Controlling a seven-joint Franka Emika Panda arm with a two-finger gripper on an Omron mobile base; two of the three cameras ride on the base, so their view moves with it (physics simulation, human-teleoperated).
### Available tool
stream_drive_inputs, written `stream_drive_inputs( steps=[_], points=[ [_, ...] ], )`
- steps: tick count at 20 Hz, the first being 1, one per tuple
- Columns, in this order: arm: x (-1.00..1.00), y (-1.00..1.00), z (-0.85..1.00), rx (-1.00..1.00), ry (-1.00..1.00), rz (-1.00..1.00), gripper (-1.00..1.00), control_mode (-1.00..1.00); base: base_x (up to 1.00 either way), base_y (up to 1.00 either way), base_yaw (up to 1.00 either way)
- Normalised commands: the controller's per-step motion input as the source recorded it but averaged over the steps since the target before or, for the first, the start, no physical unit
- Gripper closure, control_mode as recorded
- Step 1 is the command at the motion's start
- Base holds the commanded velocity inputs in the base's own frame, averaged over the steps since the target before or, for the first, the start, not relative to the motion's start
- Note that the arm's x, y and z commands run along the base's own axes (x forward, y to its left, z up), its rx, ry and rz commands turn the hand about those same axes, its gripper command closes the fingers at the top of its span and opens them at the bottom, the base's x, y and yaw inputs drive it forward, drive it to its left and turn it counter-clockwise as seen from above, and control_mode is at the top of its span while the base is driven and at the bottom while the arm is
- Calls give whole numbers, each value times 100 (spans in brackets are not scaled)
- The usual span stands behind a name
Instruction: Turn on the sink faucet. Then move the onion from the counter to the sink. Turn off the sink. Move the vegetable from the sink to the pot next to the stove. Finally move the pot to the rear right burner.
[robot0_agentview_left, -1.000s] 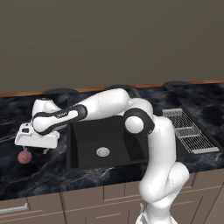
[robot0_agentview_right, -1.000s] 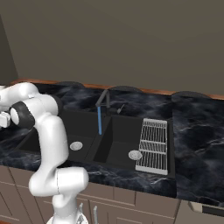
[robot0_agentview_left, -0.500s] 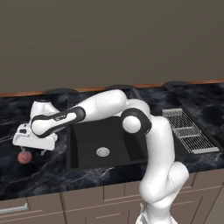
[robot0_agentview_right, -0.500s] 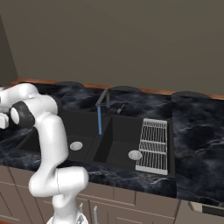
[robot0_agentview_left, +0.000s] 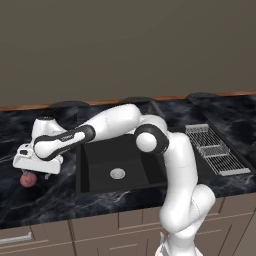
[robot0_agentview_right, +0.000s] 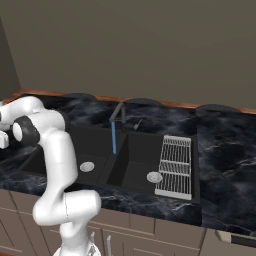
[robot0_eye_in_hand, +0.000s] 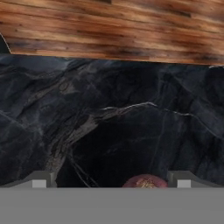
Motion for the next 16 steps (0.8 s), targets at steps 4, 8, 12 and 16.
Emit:
stream_drive_inputs(
  steps=[4, 8, 12, 16],
  points=[
    [10, 6, -6, -1, 0, -3, -100, -100, 0, 0, 0],
    [10, 5, -7, -1, 0, -3, -100, -100, 0, 0, 0],
    [8, 5, -7, -1, 0, -3, -100, -100, 0, 0, 0],
    [8, 8, -4, -1, 0, -3, -100, -100, 0, 0, 0]
  ],
)
